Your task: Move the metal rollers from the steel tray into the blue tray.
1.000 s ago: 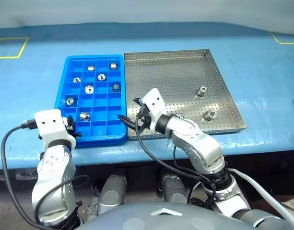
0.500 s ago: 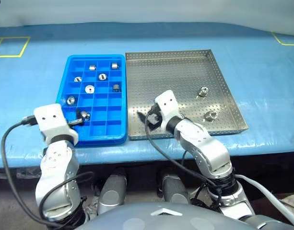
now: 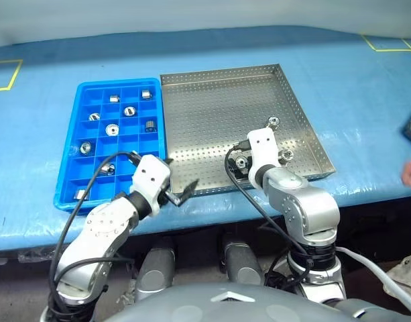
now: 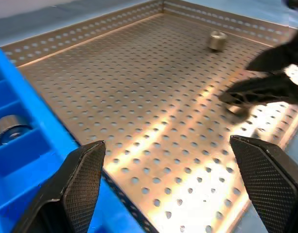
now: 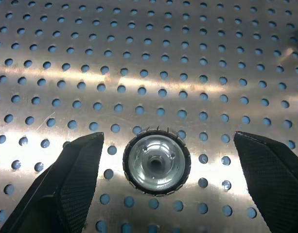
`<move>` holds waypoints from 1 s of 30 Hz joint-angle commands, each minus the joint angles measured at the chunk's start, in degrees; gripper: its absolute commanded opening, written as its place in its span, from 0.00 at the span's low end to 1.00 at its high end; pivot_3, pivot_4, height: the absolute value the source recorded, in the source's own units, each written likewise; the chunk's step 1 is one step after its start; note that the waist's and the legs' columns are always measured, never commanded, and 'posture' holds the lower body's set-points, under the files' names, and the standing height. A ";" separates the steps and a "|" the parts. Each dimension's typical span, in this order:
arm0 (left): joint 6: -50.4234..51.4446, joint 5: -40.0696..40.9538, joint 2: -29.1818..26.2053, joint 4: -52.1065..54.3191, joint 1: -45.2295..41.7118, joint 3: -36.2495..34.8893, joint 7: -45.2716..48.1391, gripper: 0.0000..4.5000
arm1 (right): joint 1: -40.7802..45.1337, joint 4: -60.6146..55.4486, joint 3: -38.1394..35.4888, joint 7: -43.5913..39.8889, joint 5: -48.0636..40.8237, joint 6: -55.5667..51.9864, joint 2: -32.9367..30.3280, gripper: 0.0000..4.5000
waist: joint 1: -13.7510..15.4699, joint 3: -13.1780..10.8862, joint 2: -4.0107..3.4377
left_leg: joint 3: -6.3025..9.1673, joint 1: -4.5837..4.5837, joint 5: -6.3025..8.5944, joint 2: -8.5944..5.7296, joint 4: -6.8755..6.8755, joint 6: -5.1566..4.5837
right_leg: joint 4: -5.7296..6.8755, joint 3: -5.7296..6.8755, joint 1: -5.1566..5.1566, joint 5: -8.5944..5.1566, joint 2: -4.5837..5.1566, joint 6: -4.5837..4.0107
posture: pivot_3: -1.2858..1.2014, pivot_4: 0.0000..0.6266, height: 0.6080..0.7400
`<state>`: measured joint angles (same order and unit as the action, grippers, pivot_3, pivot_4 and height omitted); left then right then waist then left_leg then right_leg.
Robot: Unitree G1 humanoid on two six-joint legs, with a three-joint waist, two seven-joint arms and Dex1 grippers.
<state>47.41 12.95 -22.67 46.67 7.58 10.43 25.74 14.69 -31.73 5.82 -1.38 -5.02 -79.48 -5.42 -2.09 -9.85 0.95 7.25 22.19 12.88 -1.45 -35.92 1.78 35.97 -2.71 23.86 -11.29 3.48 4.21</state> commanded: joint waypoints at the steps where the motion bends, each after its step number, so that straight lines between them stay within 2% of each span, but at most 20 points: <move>1: -1.73 2.66 -0.21 2.01 0.03 1.15 1.48 0.99 | -0.60 2.37 1.04 0.01 0.48 1.26 -0.64 1.00 | -0.01 0.00 0.00 | 0.00 0.00 0.00 0.00 -0.01 0.00 | 0.00 0.00 -0.01 0.00 0.00 0.00 | 0.52 0.24 1.00; 2: -1.93 2.76 0.02 1.94 0.08 1.32 1.08 0.99 | -0.81 3.40 1.23 0.05 0.61 2.26 -0.59 1.00 | -0.01 0.00 0.00 | 0.00 -0.01 0.00 0.00 -0.02 0.00 | 0.00 0.00 -0.02 0.00 0.00 0.01 | 0.53 0.24 1.00; 5: -2.76 3.01 0.70 1.93 0.51 1.26 0.02 1.00 | -0.56 4.13 0.90 0.46 0.75 4.70 0.28 0.86 | -0.35 0.03 0.05 | -0.04 -0.17 0.00 0.04 -0.02 0.00 | -0.01 -0.01 -0.16 0.00 -0.01 0.02 | 0.53 0.24 1.00; 11: -5.08 2.22 4.02 1.38 1.63 -2.56 -5.27 1.00 | 1.90 5.42 2.85 -0.62 0.90 8.41 -0.39 0.43 | -0.37 0.02 0.04 | -0.13 -0.25 -0.02 0.12 -0.09 -0.03 | 0.00 -0.01 -0.16 0.04 0.00 0.12 | 0.55 0.24 1.00; 12: -5.43 2.10 4.39 1.38 1.84 -3.20 -6.11 1.00 | 2.43 5.73 2.83 -0.78 0.67 8.98 -0.07 0.38 | -0.33 0.01 0.04 | -0.13 -0.26 -0.02 0.13 -0.08 -0.03 | 0.01 0.00 -0.16 0.05 0.00 0.12 | 0.56 0.24 1.00; 17: -7.26 1.23 8.88 1.58 3.73 -9.80 -13.35 1.00 | 9.20 8.01 5.25 -2.67 -0.53 11.98 2.36 0.38 | 0.39 -0.02 0.00 | -0.11 -0.19 -0.03 0.11 0.01 -0.03 | 0.03 0.02 -0.06 0.05 0.00 0.11 | 0.58 0.24 1.00; 23: -8.12 1.70 9.38 3.99 7.87 -14.11 -14.68 1.00 | 18.29 8.12 8.15 -8.41 -6.37 12.48 10.15 0.38 | 1.61 -0.02 0.00 | 0.01 -0.15 0.00 0.07 0.32 -0.01 | 0.00 0.06 0.06 0.00 0.00 -0.02 | 0.60 0.24 1.00; 26: -8.63 2.51 10.48 4.76 9.69 -15.99 -15.59 1.00 | 20.35 9.83 9.08 -9.68 -7.64 14.30 13.04 0.38 | 2.24 -0.02 -0.02 | 0.25 -0.15 0.05 0.07 0.40 0.07 | 0.00 0.25 0.03 -0.03 0.00 -0.06 | 0.61 0.24 1.00; 30: -8.72 1.68 11.17 5.49 11.91 -17.19 -17.04 1.00 | 19.68 13.35 11.67 -10.50 -7.43 15.74 12.38 0.38 | 4.13 -0.01 -0.01 | 0.42 -0.15 0.10 0.03 0.36 0.17 | -0.05 0.42 -0.08 -0.15 0.02 -0.24 | 0.62 0.24 1.00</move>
<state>39.96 14.59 -11.59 49.01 19.33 -6.25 9.20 34.61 -18.17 17.33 -11.26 -12.07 -64.95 6.95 2.04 -9.86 0.94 7.67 22.04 12.98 -1.43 -35.57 1.96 35.92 -2.29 23.78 -11.44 3.50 3.96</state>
